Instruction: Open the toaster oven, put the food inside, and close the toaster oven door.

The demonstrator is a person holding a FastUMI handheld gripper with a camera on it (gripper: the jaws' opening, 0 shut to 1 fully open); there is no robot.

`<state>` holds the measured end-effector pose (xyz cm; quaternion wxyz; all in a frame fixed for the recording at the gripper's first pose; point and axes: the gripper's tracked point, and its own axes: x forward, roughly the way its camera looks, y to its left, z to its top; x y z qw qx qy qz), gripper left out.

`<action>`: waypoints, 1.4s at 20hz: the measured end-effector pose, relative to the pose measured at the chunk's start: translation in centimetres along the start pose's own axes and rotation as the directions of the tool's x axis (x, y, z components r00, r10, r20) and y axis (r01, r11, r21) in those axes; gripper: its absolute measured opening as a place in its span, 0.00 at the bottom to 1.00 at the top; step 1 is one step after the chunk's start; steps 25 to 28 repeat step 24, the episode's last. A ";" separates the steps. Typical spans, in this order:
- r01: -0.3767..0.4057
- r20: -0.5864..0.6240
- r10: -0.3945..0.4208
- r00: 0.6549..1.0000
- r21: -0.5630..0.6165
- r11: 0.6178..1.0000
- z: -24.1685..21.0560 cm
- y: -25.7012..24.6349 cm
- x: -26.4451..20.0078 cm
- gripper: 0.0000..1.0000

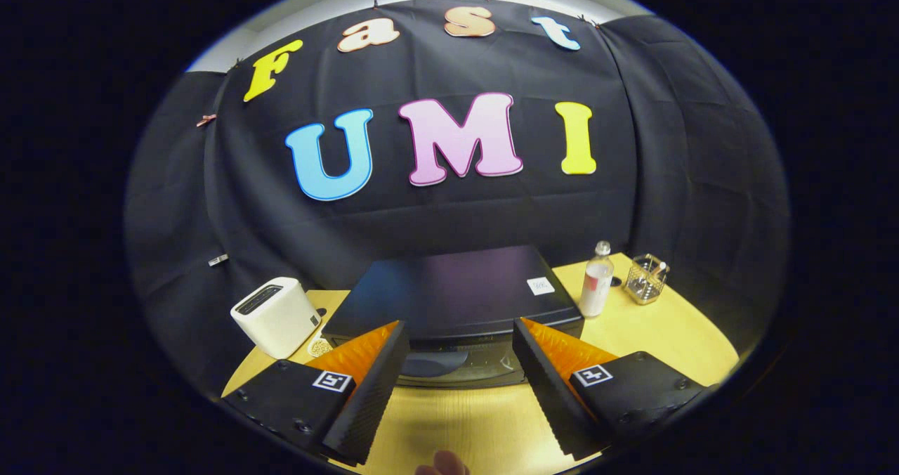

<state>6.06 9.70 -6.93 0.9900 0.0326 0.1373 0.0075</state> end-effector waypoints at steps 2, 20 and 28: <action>0.006 0.032 -0.004 0.999 -0.045 0.999 1.9 -0.5 -0.9 0.98; 0.023 0.156 -0.001 0.988 -0.138 0.990 10.0 -0.8 -7.5 0.94; 0.022 0.157 0.000 0.988 -0.142 0.990 10.1 -0.6 -7.4 0.94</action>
